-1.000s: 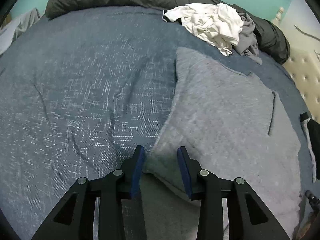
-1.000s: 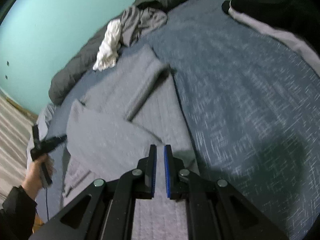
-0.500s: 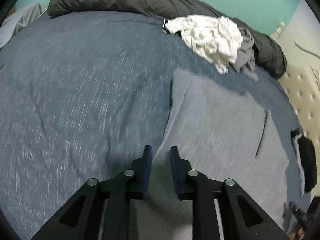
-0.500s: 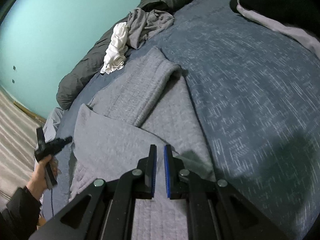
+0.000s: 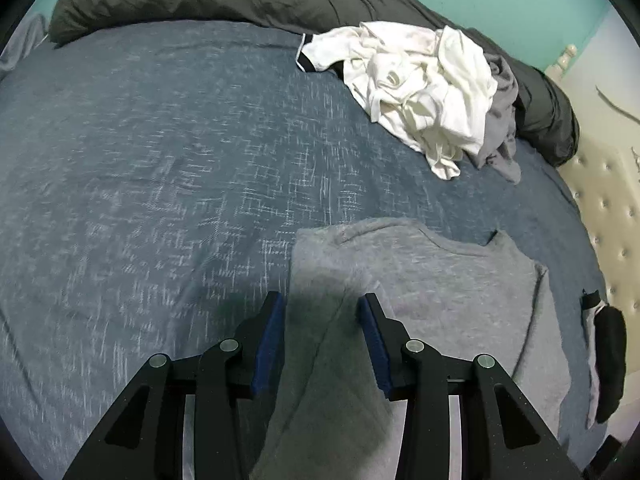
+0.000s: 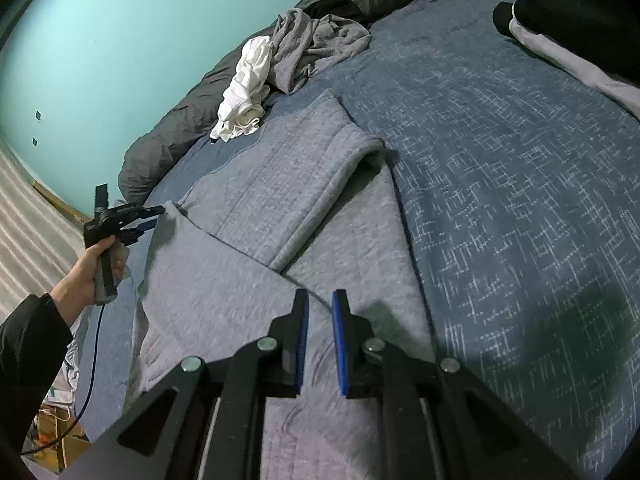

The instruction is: Fold clothes

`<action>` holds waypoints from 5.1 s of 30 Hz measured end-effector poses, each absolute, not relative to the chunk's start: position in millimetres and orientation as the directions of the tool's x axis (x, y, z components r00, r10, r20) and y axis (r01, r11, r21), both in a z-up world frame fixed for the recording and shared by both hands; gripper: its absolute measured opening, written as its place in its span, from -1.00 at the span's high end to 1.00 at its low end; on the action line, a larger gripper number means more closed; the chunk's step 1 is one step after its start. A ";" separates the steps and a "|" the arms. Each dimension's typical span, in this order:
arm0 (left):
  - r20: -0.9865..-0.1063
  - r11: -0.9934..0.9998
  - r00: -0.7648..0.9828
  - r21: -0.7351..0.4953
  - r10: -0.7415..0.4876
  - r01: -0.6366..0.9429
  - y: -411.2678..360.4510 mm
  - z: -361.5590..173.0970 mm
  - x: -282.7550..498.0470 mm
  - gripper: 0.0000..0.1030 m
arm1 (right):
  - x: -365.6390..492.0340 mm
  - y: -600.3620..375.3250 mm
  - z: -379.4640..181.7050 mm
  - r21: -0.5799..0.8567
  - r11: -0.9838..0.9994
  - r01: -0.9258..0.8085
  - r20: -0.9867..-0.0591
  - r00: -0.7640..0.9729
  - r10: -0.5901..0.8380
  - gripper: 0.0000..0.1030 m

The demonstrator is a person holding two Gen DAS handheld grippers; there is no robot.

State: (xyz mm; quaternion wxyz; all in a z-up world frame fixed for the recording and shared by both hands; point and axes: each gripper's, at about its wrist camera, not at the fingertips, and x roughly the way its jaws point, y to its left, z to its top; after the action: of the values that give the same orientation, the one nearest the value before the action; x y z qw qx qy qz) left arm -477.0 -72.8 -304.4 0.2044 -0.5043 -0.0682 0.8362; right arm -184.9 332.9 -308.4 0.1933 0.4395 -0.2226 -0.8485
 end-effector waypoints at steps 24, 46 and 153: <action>-0.818 -0.939 -0.463 -0.288 0.342 -0.187 -94.0 -314.3 -499.3 0.59 | -183.7 327.2 -312.2 0.543 -0.826 0.149 -0.665 -0.524 -0.532 0.78; -0.857 -0.938 -0.407 -0.214 0.315 -0.274 -129.7 -316.8 -396.8 0.21 | -175.3 328.0 -298.8 0.566 -0.809 0.158 -0.629 -0.551 -0.548 0.78; -0.846 -0.800 -0.077 -0.464 0.527 -0.382 -203.0 -316.7 -23.3 0.84 | -13.8 345.4 -306.0 0.470 -0.851 0.233 -0.856 -0.115 -0.504 0.85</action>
State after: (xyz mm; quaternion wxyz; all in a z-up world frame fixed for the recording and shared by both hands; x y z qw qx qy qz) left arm -23.3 -203.0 -316.6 0.3108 -0.6042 -0.0603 0.7312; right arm -13.8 345.4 -306.0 0.2493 0.6167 -0.1100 -0.7386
